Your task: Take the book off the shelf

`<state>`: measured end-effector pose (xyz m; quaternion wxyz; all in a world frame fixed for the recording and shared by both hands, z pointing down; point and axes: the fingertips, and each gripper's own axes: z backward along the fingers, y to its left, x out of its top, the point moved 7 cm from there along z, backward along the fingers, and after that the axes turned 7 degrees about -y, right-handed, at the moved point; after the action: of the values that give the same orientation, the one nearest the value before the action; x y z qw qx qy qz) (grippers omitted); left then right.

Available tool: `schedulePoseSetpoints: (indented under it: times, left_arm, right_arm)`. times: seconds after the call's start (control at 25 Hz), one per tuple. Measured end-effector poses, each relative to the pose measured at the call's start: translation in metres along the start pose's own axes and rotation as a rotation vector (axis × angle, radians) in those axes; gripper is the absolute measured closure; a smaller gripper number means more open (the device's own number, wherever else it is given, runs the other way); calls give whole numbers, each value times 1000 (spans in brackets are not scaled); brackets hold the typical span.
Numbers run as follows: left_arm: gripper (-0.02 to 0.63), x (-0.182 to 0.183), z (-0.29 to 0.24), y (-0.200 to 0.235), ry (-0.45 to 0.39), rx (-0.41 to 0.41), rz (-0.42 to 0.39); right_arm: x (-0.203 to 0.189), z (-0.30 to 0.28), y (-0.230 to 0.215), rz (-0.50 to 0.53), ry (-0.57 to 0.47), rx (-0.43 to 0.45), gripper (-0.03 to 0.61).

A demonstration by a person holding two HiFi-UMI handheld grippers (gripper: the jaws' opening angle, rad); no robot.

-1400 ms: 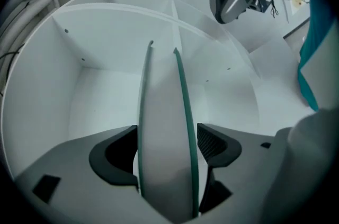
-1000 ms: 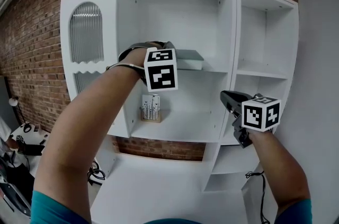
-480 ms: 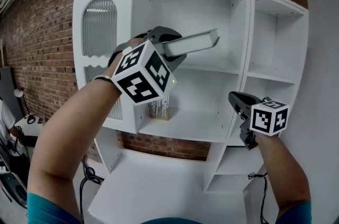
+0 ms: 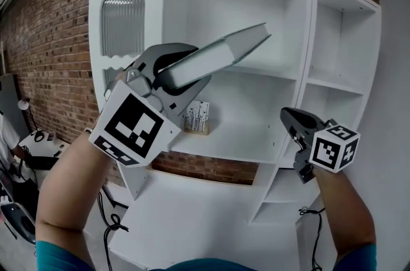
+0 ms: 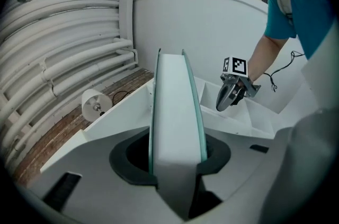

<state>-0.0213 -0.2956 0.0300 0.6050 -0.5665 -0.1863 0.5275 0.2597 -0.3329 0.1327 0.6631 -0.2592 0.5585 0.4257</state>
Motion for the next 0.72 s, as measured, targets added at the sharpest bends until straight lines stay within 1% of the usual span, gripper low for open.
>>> schedulePoseSetpoints:
  times: [0.08,0.16,0.28,0.36,0.52,0.72]
  left_arm:
    - [449,-2,17,0,-33,14,28]
    - [449,-7,36,-1,-49,42,73]
    - [449,-19,65,-11,-49,85,183]
    - [449,-29,82,-22,-48,96,248]
    - [449,-55,110,-56,-43,79,391]
    - [449,-96,131,-112,-17,43,563]
  right_arm:
    - [-3,4,4,4,-2,11,557]
    - [-10,7,9,9,6,19,557]
    - [-23,11,14,5,14,32,557]
    - [-31,13,17,-5,13,41,557]
    - [-50,15,22,-28,26,63,557]
    - [-84,21,32,-57,44,94,557]
